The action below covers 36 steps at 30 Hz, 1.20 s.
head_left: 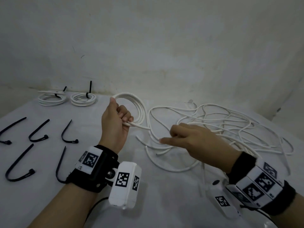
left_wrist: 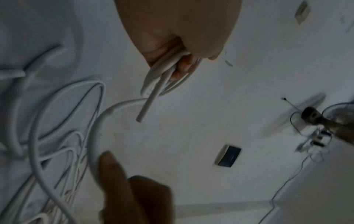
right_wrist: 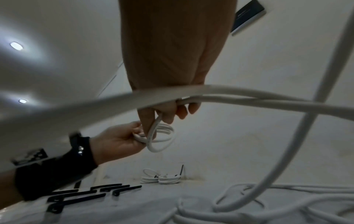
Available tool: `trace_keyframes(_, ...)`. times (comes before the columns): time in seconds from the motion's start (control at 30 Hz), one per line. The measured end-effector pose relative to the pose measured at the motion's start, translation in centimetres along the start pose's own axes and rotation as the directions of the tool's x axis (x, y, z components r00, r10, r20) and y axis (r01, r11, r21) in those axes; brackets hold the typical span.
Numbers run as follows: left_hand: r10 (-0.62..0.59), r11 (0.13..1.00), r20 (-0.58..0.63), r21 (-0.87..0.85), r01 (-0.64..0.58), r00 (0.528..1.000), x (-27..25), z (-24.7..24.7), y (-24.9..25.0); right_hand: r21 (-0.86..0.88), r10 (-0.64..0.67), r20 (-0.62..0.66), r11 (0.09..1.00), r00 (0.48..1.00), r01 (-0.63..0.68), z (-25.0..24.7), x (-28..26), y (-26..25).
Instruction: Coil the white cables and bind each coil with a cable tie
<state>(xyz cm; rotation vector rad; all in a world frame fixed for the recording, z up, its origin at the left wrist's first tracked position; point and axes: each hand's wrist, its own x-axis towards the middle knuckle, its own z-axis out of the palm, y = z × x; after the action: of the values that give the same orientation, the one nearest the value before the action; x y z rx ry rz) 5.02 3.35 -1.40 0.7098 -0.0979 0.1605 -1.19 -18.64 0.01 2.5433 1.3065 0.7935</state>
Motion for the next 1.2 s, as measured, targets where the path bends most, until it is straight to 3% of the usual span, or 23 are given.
trace_keyframes(0.17, 0.019, 0.989, 0.105, 0.143, -0.034, 0.994, -0.5, 0.3, -0.9, -0.005, -0.052, -0.146, 0.999, 0.988, 0.052, -1.4, 2.6, -1.2)
trace_keyframes(0.27, 0.016, 0.948, 0.243, 0.305, -0.092, 0.970, -1.1, 0.4, -1.5, 0.020, 0.045, -0.264, 0.999, 0.964, -0.041, -1.6, 3.7, -0.6)
trace_keyframes(0.4, -0.045, 0.831, 0.384, 0.527, -0.179, 0.922, -2.5, 0.7, -2.1, 0.108, 0.162, -0.286, 0.985, 0.945, -0.137, -1.2, 5.2, -0.2)
trace_keyframes(0.47, -0.105, 0.836, 0.413, 0.530, -0.145, 0.905, -2.8, 0.8, -2.2, 0.169, 0.191, -0.297, 0.975, 0.936, -0.145, -1.0, 5.9, 0.0)
trace_keyframes(0.63, -0.253, 0.924, 0.391, 0.369, 0.102, 0.885, -2.8, 1.1, -1.7, 0.251, 0.252, -0.326, 0.952, 0.911, -0.174, -0.2, 6.3, 1.0)
trace_keyframes(0.7, -0.279, 0.922, 0.417, 0.368, 0.120, 0.865, -2.9, 1.2, -1.4, 0.278, 0.262, -0.337, 0.945, 0.904, -0.170, 0.2, 6.3, 1.0)
trace_keyframes(0.8, -0.255, 0.902, 0.374, 0.423, 0.081, 0.892, -2.8, 1.1, -1.3, 0.324, 0.302, -0.350, 0.927, 0.887, -0.188, 0.6, 6.1, 1.0)
trace_keyframes(0.97, -0.202, 0.940, 0.252, 0.320, 0.116, 0.946, -1.9, 1.0, -1.0, 0.398, 0.468, -0.235, 0.846, 0.852, -0.355, 0.6, 3.6, 1.2)
trace_keyframes(1.1, -0.157, 0.978, 0.184, 0.166, 0.127, 0.970, -1.0, 0.7, 0.0, 0.393, 0.458, 0.003, 0.817, 0.889, -0.422, 0.4, 0.3, 2.2)
trace_keyframes(1.2, -0.126, 0.988, 0.162, 0.114, 0.108, 0.979, -0.6, 0.4, 0.3, 0.445, 0.438, 0.152, 0.770, 0.886, -0.457, 0.6, -1.6, 2.8)
